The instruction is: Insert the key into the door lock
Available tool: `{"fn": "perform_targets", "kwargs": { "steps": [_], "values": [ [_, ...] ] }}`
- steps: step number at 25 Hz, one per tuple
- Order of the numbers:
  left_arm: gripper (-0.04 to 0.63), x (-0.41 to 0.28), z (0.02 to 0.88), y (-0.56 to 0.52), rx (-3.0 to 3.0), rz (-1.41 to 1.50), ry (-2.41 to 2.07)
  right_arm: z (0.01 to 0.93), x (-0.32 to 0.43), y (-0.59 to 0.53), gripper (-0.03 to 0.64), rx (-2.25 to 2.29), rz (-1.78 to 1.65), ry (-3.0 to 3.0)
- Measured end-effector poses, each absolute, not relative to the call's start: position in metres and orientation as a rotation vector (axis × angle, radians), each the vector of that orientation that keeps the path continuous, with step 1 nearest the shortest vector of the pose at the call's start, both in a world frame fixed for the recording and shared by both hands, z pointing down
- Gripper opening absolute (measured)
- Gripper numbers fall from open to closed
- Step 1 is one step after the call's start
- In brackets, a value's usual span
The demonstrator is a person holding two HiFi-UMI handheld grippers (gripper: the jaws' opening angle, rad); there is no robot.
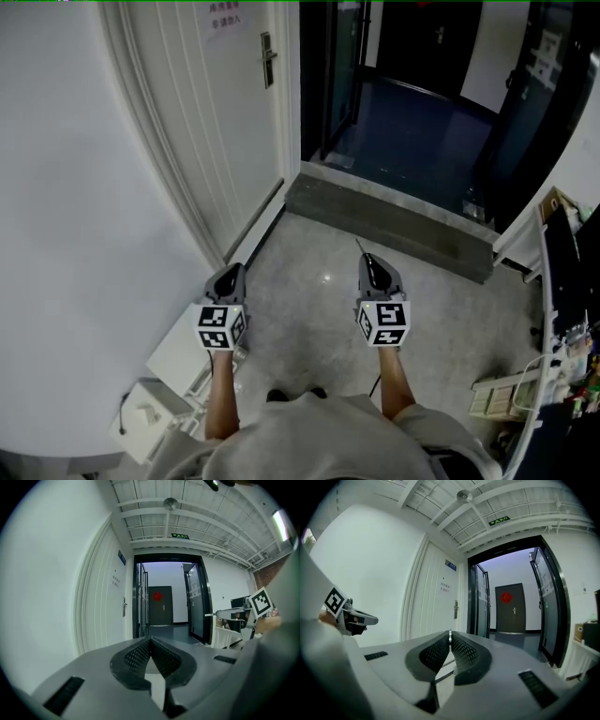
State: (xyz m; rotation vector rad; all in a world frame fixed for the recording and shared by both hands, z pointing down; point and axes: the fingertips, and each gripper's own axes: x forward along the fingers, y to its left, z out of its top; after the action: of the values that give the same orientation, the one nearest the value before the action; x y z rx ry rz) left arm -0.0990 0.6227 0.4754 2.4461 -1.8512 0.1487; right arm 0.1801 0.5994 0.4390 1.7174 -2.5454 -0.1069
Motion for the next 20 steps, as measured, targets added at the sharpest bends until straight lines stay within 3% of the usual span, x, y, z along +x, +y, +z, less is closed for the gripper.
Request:
{"fn": "perform_targets", "kwargs": {
  "steps": [20],
  "values": [
    [0.017, -0.052, 0.503, 0.602, 2.384, 0.121, -1.859, 0.453, 0.21, 0.563, 0.031, 1.621, -0.116, -2.595]
  ]
}}
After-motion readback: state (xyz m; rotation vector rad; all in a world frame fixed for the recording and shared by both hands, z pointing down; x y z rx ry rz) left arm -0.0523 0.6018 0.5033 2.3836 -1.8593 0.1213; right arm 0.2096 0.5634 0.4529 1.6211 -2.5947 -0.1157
